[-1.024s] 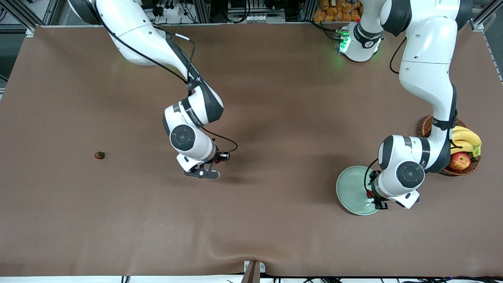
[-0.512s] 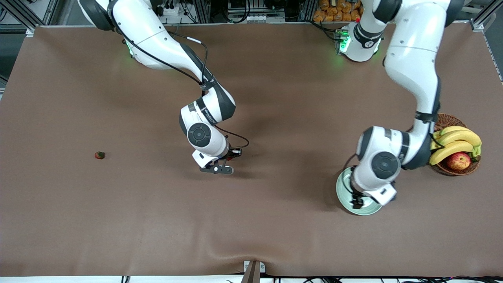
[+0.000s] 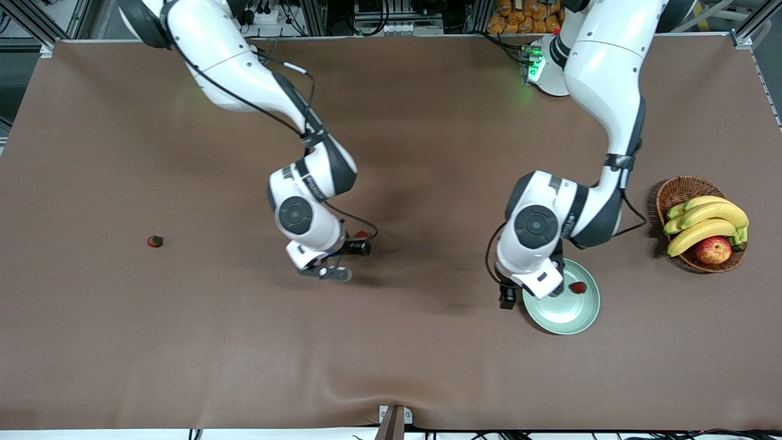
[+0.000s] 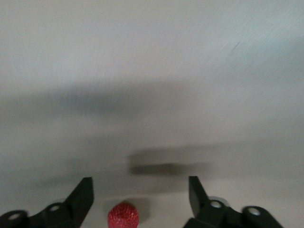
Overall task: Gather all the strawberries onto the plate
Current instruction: 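Open the left gripper over the plate while the right gripper carries strawberry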
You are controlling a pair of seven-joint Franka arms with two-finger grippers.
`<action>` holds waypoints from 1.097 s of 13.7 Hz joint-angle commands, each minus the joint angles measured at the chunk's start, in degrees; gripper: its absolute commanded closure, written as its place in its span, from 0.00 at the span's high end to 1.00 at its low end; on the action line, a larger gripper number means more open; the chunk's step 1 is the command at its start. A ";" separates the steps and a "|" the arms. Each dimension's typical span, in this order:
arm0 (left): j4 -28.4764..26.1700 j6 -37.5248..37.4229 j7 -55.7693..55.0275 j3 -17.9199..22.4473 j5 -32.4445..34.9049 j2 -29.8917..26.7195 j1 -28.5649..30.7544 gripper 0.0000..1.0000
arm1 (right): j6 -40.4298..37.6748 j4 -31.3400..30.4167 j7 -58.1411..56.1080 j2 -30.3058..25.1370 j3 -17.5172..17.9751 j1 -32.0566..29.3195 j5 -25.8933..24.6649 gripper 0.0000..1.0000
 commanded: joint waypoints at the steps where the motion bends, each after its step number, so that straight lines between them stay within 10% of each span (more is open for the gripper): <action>1: -0.44 -0.75 -1.05 0.04 0.60 -0.73 -2.17 1.00 | -1.67 -0.94 -1.03 -5.28 0.86 -6.97 0.34 1.00; 8: 1.83 0.74 -5.51 -6.47 0.60 2.16 -7.09 1.00 | -9.15 -4.71 -4.61 -9.59 0.77 -20.86 -0.97 1.00; 15: 4.65 10.66 -7.04 -4.55 1.66 6.64 -16.14 1.00 | -9.15 -9.02 -22.98 -9.25 0.77 -30.44 -18.46 1.00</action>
